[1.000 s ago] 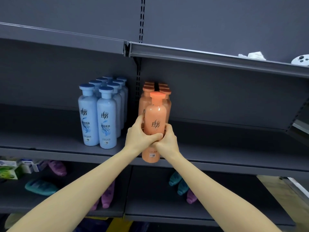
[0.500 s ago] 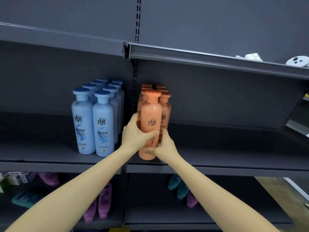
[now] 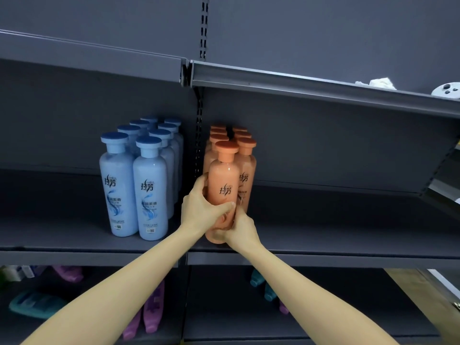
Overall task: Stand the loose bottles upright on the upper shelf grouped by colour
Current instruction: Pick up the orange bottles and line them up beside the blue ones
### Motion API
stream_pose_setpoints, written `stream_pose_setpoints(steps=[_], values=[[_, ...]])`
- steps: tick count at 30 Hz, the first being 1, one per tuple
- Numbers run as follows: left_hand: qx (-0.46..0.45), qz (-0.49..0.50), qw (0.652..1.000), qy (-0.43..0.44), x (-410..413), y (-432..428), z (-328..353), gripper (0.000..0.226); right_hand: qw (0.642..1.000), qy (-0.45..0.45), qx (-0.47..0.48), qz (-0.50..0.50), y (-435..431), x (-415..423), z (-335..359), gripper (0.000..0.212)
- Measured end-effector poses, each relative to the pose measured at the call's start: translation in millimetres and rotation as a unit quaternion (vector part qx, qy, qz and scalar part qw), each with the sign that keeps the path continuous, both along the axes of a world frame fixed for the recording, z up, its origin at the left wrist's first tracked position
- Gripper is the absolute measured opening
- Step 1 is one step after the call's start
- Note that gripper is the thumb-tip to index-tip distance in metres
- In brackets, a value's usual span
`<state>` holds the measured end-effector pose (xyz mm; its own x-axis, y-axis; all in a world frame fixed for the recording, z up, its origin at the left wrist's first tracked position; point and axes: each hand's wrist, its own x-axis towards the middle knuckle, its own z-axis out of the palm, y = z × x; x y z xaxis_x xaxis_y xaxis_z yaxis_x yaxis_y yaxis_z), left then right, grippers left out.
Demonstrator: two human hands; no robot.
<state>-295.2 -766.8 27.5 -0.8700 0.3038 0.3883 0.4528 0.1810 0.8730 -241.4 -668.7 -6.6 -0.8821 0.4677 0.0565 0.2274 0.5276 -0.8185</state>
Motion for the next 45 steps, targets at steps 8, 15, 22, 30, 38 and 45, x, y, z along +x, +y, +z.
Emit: stream_pose_setpoints(steps=[8, 15, 22, 30, 38, 45], values=[[-0.005, 0.001, 1.0, -0.004, -5.0, 3.9, -9.0, 0.082, 1.0, -0.004, -0.012, 0.008, 2.2, -3.3, -6.0, 0.062], [-0.012, -0.004, 1.0, -0.008, -7.9, 5.3, -10.0, 0.086, 0.999, -0.005, -0.034, 0.012, 5.3, -6.2, -6.6, 0.059], [-0.019, -0.035, 0.998, -0.045, -6.1, 4.2, -18.0, 0.083, 0.999, 0.011, -0.048, -0.001, 0.9, -8.2, -13.7, 0.071], [-0.064, -0.075, 0.991, -0.09, -8.5, -4.6, -39.7, 0.076, 0.998, 0.06, -0.025, -0.027, -3.2, -6.4, -19.8, 0.064], [-0.056, -0.067, 0.992, -0.09, -13.5, -9.8, -42.6, 0.073, 0.997, 0.063, -0.025, -0.029, -9.8, -13.3, -21.4, 0.057], [-0.061, -0.071, 0.991, -0.092, -18.8, -14.5, -42.1, 0.072, 0.997, 0.076, -0.013, -0.024, -17.2, -17.2, -16.9, 0.053]])
